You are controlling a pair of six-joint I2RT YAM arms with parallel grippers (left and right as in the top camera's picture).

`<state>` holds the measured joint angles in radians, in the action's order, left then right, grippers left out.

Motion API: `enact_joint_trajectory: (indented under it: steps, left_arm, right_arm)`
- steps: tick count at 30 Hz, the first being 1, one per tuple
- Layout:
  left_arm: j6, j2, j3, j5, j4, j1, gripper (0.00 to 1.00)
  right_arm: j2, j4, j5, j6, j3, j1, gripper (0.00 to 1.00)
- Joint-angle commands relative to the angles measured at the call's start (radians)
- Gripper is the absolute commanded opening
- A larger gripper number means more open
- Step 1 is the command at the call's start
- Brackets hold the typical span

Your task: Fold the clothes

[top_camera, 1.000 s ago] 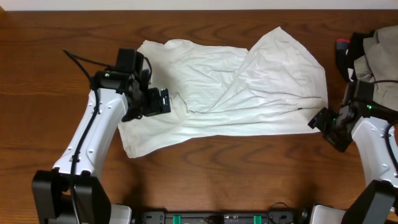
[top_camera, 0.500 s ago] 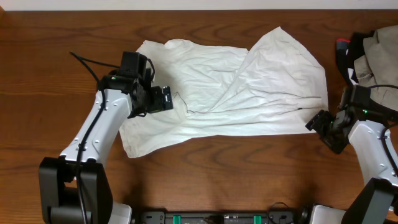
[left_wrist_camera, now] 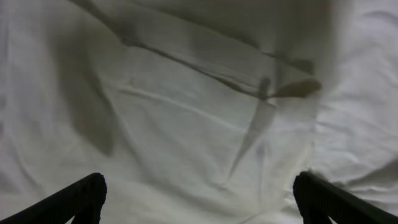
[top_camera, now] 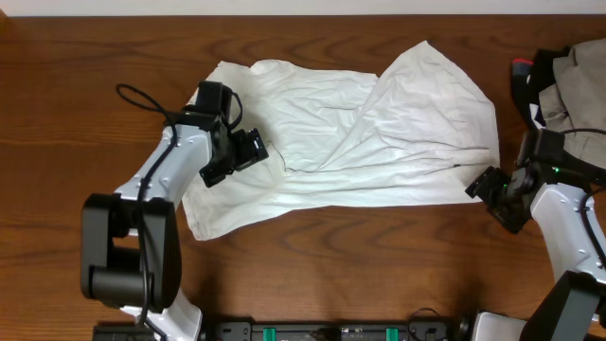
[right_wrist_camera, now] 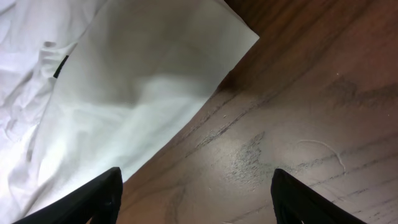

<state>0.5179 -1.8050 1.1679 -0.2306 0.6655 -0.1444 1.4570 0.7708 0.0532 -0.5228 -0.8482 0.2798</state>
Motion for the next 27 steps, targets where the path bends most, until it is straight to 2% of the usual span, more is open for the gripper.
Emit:
enact_joint_trajectory:
  steps: [1,9,12,16,27]
  left_arm:
    - [0.046,-0.005,0.002,0.068,-0.001,-0.025,0.98]
    - [0.063,-0.005,0.033,0.19,0.003,-0.151,0.98]
    - [0.065,-0.005,0.069,0.296,0.018,-0.238,0.98]
    - [0.167,-0.006,0.08,0.404,0.019,-0.285,0.98]
    - [0.249,-0.05,0.08,0.4,-0.054,-0.28,0.98]
  right_arm:
    - [-0.013,-0.001,0.004,-0.015,0.005,-0.005,0.75]
    - [-0.013,-0.006,0.004,-0.014,0.005,-0.005,0.75]
    - [-0.013,-0.009,0.004,-0.014,0.005,-0.005,0.75]
    - [-0.013,-0.008,0.004,0.001,0.005,-0.005,0.76]
    - [-0.013,-0.001,0.005,0.008,0.005,-0.006,0.76]
